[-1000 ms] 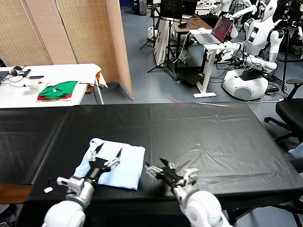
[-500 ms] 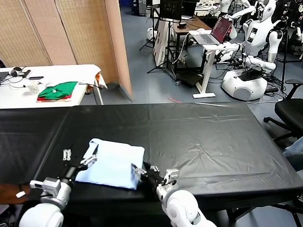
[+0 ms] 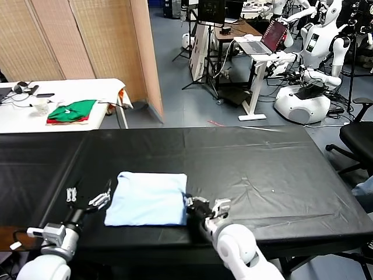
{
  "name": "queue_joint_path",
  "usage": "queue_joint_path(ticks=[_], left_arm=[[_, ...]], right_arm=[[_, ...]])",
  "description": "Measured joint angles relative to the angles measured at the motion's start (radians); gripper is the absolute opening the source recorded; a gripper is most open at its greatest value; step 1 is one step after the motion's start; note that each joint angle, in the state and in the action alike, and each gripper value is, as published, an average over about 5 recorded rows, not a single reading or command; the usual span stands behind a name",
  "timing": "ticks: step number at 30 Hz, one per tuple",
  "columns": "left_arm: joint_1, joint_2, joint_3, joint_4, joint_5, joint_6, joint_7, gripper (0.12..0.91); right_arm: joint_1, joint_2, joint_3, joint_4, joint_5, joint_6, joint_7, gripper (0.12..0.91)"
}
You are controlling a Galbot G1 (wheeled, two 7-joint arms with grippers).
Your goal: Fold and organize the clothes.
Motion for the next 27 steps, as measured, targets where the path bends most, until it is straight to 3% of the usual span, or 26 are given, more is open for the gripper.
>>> queue_joint_path(ticks=[10,12,16,21,24,27], left_arm=[[0.0,-0.002,0.004,0.001,-0.031,0.01,-0.001,0.907],[0.001,-0.001,0.005,-0.006,-0.051,0.024,-0.004,0.907],[-0.001,0.002,0.013,-0.02,-0.073,0.044,-0.008,0.907],[-0.006,0.006,0.033,-0.022,-0.068,0.011,-0.001,0.907],[-0.002,0.005,0.045,-0.024,-0.069,0.0,-0.001,0.907],[0.009,0.004,0.054,-0.037,-0.081,0.017,-0.023,0.907]], right_arm=[[0.019,-0.055,0.121,0.015,-0.046,-0.08,-0.018,0.164],[0.009,-0.059,0.136,0.029,-0.053,-0.092,-0.02,0.239],[-0.017,-0.07,0.164,0.065,-0.056,-0.105,-0.014,0.479],[-0.062,-0.094,0.204,0.115,-0.057,-0.098,-0.014,0.79],[-0.091,-0.105,0.227,0.144,-0.063,-0.08,-0.014,0.885],[-0.122,-0.112,0.252,0.174,-0.087,-0.044,-0.014,0.902]])
